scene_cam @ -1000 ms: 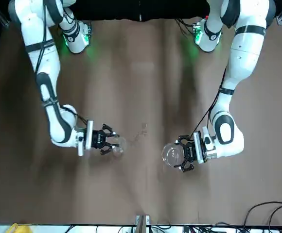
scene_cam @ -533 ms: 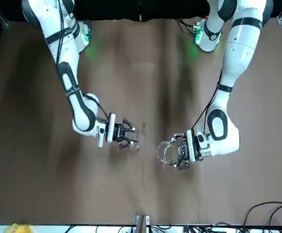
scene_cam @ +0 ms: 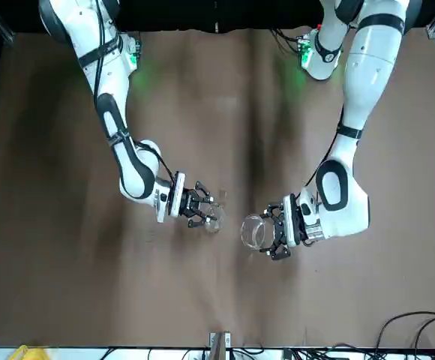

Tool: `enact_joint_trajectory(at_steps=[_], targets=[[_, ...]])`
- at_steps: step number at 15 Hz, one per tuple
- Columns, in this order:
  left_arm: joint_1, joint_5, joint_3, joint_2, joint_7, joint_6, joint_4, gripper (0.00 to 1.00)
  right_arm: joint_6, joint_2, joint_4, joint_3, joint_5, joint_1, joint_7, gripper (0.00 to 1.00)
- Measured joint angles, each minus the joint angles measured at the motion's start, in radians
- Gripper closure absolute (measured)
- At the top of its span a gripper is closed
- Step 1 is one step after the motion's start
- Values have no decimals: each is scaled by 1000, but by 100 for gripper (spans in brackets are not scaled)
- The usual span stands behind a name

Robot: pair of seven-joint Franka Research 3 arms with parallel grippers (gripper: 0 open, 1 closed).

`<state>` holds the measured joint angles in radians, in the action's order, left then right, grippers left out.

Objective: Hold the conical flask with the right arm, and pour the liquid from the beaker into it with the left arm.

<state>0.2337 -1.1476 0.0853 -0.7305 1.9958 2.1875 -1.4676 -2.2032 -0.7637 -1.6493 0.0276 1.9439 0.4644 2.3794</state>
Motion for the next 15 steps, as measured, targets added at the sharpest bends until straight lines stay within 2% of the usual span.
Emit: enact_joint_trajectory(at_steps=[1, 5, 10, 15], targets=[[-2, 32, 0, 20, -7, -3, 0, 4, 2, -3, -4, -1, 40, 0, 25, 61], [-4, 50, 0, 40, -9, -46, -1, 4, 6, -3, -6, 0, 62, 1, 36, 61], [12, 130, 5, 47, -31, -54, -1, 4, 12, -7, -11, 1, 122, 12, 69, 61], [43, 163, 14, 50, -67, -54, -1, 4, 12, -8, -11, 1, 130, 22, 72, 61]])
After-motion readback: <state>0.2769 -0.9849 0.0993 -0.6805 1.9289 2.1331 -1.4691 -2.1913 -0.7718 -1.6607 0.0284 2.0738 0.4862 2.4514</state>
